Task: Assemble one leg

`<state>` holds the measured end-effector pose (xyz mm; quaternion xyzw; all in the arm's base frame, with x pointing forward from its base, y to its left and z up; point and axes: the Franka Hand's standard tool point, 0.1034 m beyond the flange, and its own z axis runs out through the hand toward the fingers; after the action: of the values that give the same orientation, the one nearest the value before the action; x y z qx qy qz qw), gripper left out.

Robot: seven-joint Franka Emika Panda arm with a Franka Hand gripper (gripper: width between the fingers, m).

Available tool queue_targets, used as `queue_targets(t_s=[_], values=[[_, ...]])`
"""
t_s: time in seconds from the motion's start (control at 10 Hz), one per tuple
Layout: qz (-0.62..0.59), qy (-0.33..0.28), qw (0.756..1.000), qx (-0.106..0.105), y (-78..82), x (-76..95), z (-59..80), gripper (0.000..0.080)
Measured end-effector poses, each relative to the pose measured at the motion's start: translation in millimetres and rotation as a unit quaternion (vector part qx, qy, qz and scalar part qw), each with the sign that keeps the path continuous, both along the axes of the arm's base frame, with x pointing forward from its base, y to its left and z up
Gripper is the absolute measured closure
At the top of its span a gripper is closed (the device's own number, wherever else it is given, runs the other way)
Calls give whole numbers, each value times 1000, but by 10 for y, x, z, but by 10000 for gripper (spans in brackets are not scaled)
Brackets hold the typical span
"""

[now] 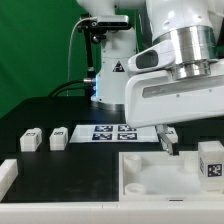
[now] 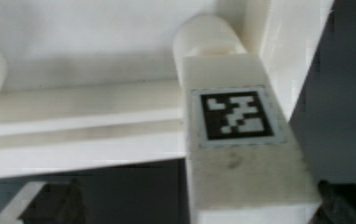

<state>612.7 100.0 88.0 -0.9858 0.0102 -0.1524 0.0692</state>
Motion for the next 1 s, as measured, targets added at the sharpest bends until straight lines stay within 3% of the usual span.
queue_targets(t_s=[0.4, 0.6, 0.9, 1.0], values=[[24, 200, 979, 26, 38, 58, 22, 150], [24, 203, 978, 29, 39, 201, 13, 150], [24, 190, 981, 26, 87, 197, -104, 150], [24, 190, 981, 26, 83, 197, -105, 261]])
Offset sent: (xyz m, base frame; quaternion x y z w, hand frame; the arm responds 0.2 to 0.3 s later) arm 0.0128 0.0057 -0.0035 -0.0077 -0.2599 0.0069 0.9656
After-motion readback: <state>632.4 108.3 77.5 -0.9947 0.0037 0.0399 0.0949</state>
